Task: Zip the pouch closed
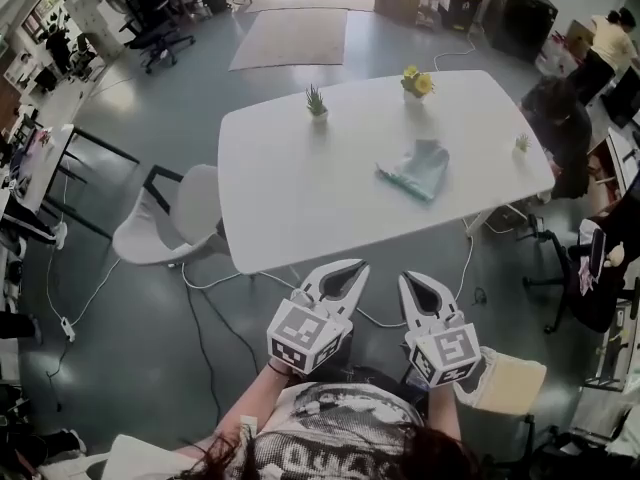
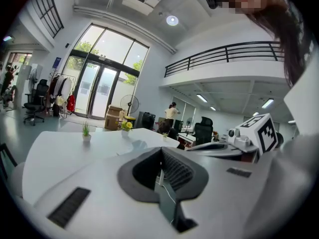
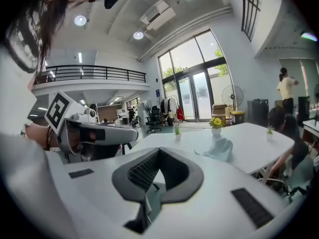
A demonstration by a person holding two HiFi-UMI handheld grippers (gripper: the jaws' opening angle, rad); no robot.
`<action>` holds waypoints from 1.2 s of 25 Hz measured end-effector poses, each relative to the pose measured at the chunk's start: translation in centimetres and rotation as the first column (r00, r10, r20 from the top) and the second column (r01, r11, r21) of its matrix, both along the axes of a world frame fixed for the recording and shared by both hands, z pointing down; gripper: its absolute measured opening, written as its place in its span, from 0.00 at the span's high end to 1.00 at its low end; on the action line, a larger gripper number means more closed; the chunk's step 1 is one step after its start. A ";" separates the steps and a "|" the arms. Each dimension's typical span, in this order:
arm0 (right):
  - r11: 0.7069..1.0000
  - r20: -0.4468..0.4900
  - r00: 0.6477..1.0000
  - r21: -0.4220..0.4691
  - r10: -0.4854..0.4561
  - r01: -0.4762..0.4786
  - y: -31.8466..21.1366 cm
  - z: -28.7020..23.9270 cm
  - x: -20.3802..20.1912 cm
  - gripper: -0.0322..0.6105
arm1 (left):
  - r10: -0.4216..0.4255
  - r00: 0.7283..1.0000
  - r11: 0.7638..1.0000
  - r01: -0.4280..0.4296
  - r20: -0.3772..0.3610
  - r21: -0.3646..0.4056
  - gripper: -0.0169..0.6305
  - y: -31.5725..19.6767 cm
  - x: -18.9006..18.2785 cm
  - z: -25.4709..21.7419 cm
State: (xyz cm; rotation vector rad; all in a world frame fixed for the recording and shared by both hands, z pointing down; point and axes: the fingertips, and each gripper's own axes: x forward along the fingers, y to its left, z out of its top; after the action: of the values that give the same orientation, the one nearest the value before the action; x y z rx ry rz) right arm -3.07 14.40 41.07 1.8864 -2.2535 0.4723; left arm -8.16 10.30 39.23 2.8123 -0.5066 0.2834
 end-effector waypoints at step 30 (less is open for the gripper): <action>0.976 -0.135 0.989 -0.196 0.068 -0.094 -15.5 6.6 11.9 0.96 | 0.091 0.984 0.994 -0.079 0.152 -0.081 0.96 -15.4 7.1 7.1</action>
State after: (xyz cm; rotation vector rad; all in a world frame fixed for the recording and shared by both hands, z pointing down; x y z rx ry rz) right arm 8.81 -1.12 47.68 1.8545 -1.9738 0.5529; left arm -1.07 -5.07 46.32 2.7566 -0.4004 0.5316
